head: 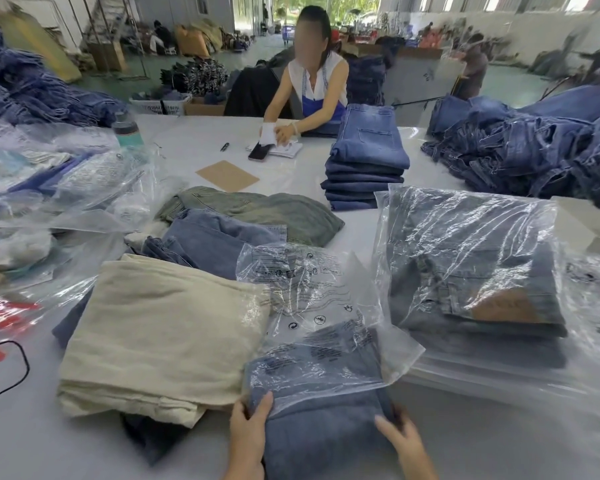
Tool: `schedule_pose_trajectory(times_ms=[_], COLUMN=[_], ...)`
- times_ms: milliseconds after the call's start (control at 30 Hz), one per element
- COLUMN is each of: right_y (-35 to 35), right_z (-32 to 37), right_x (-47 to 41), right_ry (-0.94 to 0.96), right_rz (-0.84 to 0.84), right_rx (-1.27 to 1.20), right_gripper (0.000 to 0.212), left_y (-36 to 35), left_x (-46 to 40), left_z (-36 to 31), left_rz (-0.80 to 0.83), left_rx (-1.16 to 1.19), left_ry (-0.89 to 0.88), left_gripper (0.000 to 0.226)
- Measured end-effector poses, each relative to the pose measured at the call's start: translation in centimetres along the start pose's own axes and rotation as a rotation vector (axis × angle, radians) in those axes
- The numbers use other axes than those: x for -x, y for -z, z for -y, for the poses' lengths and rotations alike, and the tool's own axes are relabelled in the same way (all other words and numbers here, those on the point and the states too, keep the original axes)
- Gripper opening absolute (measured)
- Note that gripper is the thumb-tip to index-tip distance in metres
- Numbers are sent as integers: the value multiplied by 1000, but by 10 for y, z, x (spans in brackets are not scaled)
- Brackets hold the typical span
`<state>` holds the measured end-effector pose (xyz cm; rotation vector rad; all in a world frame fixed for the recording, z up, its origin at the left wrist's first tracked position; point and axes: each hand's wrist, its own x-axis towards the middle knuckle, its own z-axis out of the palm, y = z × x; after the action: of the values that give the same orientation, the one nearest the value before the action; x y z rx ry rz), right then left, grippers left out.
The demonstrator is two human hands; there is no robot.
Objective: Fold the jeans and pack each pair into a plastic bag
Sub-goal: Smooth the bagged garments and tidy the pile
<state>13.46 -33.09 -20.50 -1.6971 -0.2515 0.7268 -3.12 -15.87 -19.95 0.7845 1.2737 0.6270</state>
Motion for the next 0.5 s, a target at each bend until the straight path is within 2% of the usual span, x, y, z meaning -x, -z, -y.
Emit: schedule_pose_trajectory(times_ms=[67,100,233,333,367,433,500], right_y=[2,2,-6,-12,-15,-21,-25], right_z=[-2,0,23,43,50,63,75], right_x=[1,0,-10,-18,-20,-26,-35], right_ry=[26,39,100,221,257,267,130], right_rz=[239,264,104,60,21,-59,-87], right_rx=[180,252,288,298,318,337,367], right_gripper=[65,68,32,10,13,35,39], left_y=[2,3,6,11,12,12,11], left_x=[2,1,-3,-2,0,2,4], left_z=[0,-1,-12,-27,-33,-43,-51], left_rz=[26,51,149,216,267,369,428], left_rx=[5,17,135,187,208,235,192], left_ry=[-19,-11,73,114,140,172,161], left_gripper=[32,32,46,43,42,38,35])
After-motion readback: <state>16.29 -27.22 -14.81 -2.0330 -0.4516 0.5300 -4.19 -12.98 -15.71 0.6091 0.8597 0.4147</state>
